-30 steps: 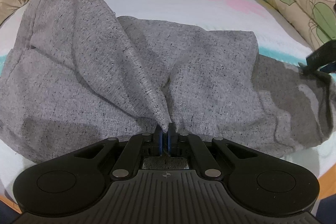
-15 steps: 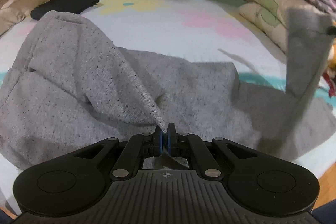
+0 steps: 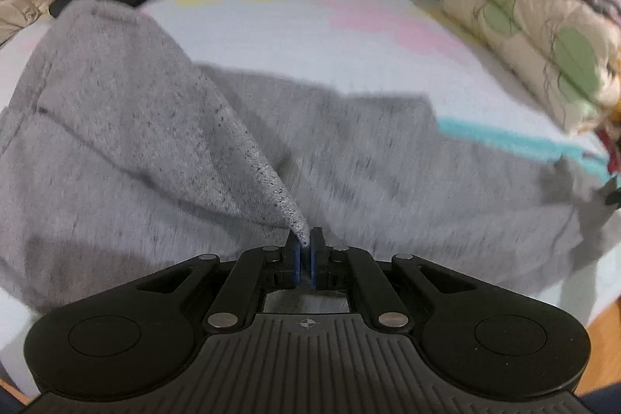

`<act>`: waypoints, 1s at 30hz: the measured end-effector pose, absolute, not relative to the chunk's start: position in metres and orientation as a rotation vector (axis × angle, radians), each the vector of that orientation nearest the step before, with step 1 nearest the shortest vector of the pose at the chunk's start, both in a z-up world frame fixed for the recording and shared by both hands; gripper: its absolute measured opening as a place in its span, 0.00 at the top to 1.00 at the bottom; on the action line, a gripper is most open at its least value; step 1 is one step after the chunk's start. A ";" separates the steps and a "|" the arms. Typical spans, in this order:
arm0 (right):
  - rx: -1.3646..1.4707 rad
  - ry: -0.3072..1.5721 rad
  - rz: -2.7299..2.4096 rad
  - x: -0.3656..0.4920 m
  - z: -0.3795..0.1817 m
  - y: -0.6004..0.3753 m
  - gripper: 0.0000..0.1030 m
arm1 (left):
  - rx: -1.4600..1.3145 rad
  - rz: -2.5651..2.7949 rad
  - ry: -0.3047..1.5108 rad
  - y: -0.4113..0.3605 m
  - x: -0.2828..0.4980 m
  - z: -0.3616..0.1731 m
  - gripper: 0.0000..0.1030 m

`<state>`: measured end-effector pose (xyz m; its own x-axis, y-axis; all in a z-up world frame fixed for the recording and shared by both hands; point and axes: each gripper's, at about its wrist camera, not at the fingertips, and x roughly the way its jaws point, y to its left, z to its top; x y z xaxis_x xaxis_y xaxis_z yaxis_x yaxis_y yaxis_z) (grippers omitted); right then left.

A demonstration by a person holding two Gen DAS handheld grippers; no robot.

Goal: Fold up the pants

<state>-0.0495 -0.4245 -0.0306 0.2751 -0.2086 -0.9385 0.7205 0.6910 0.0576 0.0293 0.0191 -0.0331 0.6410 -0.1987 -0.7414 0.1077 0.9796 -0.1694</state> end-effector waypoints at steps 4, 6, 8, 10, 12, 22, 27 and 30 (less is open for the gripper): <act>0.502 0.993 -0.608 -0.042 0.008 -0.413 0.90 | -0.130 -0.181 0.660 0.018 0.028 0.012 0.96; 0.510 0.848 -0.555 -0.050 0.037 -0.408 0.90 | -0.119 -0.183 0.570 0.019 0.017 0.026 0.96; 0.484 0.762 -0.541 -0.060 0.056 -0.405 0.90 | -0.114 -0.195 0.587 0.019 0.009 0.021 0.96; 0.437 0.764 -0.585 -0.070 0.058 -0.407 0.90 | -0.128 -0.233 0.718 0.018 0.012 -0.001 0.96; 0.466 0.887 -0.648 -0.075 0.033 -0.423 0.90 | -0.130 -0.239 0.879 0.013 0.018 -0.028 0.96; 0.512 1.169 -0.733 -0.078 -0.039 -0.439 0.90 | -0.076 -0.240 0.944 0.007 0.019 -0.039 0.95; 0.497 1.242 -0.794 -0.078 -0.044 -0.438 0.74 | -0.051 -0.267 0.941 0.012 0.011 -0.038 0.91; 0.460 1.219 -0.880 -0.082 -0.032 -0.436 0.43 | -0.042 -0.284 0.930 0.013 0.006 -0.035 0.89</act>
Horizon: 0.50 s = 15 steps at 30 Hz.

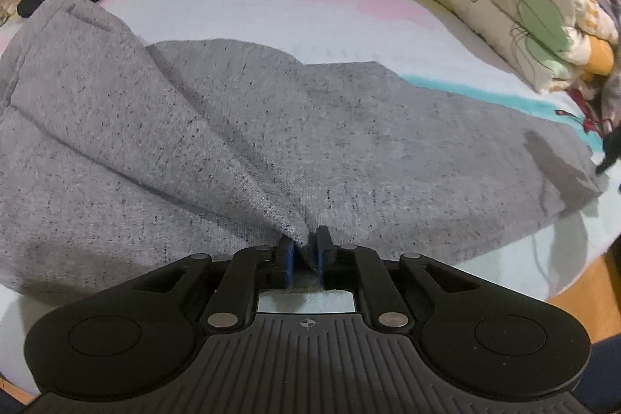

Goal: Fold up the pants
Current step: 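Open both grippers and release the folded pants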

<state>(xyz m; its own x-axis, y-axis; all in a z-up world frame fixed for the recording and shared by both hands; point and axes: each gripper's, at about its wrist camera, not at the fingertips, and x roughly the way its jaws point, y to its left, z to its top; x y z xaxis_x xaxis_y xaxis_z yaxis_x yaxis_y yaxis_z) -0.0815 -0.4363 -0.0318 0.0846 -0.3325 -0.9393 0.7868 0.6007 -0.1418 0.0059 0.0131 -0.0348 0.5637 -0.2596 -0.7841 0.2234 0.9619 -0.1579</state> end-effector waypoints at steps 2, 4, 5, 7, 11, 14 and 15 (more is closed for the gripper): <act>0.405 1.157 -0.931 -0.084 -0.017 -0.430 0.39 | -0.014 -0.302 0.922 0.013 0.001 -0.031 0.85; 0.366 1.092 -0.936 -0.084 0.001 -0.421 0.38 | 0.023 -0.327 0.908 0.015 -0.005 -0.026 0.85; 0.362 1.064 -0.919 -0.084 0.007 -0.415 0.38 | 0.037 -0.334 0.904 0.018 -0.008 -0.024 0.85; 0.369 1.016 -0.840 -0.078 0.020 -0.398 0.38 | 0.051 -0.334 0.906 0.027 -0.011 -0.020 0.85; 0.350 0.972 -0.618 -0.056 0.034 -0.353 0.32 | 0.030 -0.254 0.897 0.054 -0.005 -0.012 0.85; 0.298 0.976 -0.451 -0.035 0.038 -0.307 0.32 | -0.002 -0.163 0.898 0.083 0.009 -0.006 0.85; 0.277 0.976 -0.381 -0.028 0.038 -0.288 0.32 | -0.021 -0.133 0.901 0.094 0.016 -0.004 0.85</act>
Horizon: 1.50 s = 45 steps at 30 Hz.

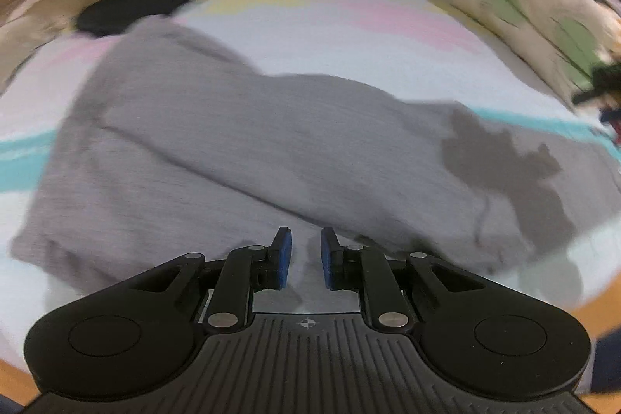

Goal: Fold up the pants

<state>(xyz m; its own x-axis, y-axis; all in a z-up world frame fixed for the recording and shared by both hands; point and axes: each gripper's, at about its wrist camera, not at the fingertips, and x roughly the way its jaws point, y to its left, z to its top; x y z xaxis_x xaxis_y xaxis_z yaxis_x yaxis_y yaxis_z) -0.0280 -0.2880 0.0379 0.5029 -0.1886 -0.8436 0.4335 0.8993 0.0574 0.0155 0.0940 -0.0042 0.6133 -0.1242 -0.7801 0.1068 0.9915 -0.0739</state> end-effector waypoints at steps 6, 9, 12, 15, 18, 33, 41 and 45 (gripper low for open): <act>0.140 0.976 -0.077 0.001 0.038 -0.186 0.32 | -0.027 0.000 0.949 0.150 0.064 0.003 0.85; 0.093 0.968 0.050 0.011 0.037 -0.140 0.32 | -0.004 0.057 0.955 0.175 0.087 0.004 0.85; 0.088 0.965 0.158 0.018 0.034 -0.104 0.32 | 0.019 0.084 0.986 0.195 0.106 0.000 0.85; 0.079 0.965 0.233 0.024 0.029 -0.076 0.31 | 0.016 0.083 1.002 0.211 0.118 -0.008 0.85; 0.072 0.948 0.292 0.025 0.025 -0.052 0.31 | -0.021 0.098 1.027 0.223 0.130 -0.016 0.85; -0.003 0.909 0.463 0.047 0.005 0.027 0.30 | -0.368 0.045 1.087 0.290 0.158 -0.037 0.85; -0.154 0.860 0.490 0.032 0.001 0.055 0.82 | -0.306 0.107 0.995 0.296 0.143 0.004 0.85; -0.298 0.731 0.600 -0.013 0.021 0.077 0.82 | -0.298 0.198 0.872 0.316 0.123 0.038 0.85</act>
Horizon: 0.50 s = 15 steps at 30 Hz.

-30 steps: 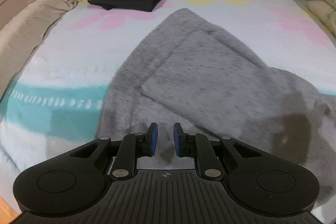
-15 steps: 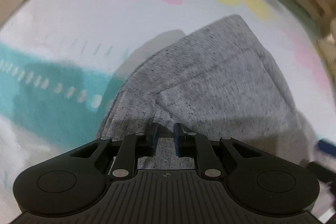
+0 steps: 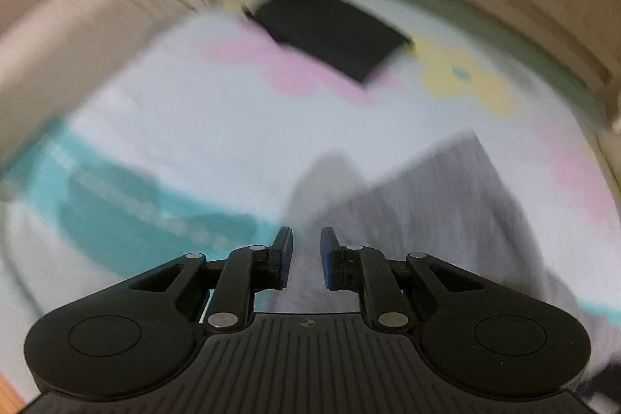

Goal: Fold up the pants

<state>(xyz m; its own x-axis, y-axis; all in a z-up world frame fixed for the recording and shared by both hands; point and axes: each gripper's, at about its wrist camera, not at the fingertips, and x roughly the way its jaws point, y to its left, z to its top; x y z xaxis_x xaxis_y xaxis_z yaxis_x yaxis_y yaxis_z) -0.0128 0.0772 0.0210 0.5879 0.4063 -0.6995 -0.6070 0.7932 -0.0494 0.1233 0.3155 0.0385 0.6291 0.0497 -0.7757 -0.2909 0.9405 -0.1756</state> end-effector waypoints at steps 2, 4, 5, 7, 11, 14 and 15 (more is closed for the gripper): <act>-0.381 0.694 0.667 -0.035 0.022 0.091 0.82 | -0.323 0.218 0.815 0.326 0.112 0.052 0.85; -0.499 0.670 0.737 -0.062 0.013 0.108 0.82 | -0.319 0.249 0.780 0.330 0.106 0.060 0.85; -0.557 0.663 0.762 -0.072 0.006 0.115 0.82 | -0.310 0.255 0.772 0.330 0.106 0.061 0.85; -0.708 0.636 0.799 -0.095 -0.016 0.130 0.82 | -0.297 0.246 0.765 0.327 0.104 0.063 0.85; -0.869 0.576 0.803 -0.122 -0.044 0.141 0.81 | -0.281 0.131 0.804 0.306 0.112 0.056 0.85; -0.868 0.578 0.793 -0.124 -0.044 0.141 0.80 | -0.214 0.012 0.894 0.279 0.116 0.041 0.85; -0.849 0.589 0.793 -0.124 -0.041 0.141 0.80 | -0.170 -0.007 0.926 0.271 0.119 0.035 0.85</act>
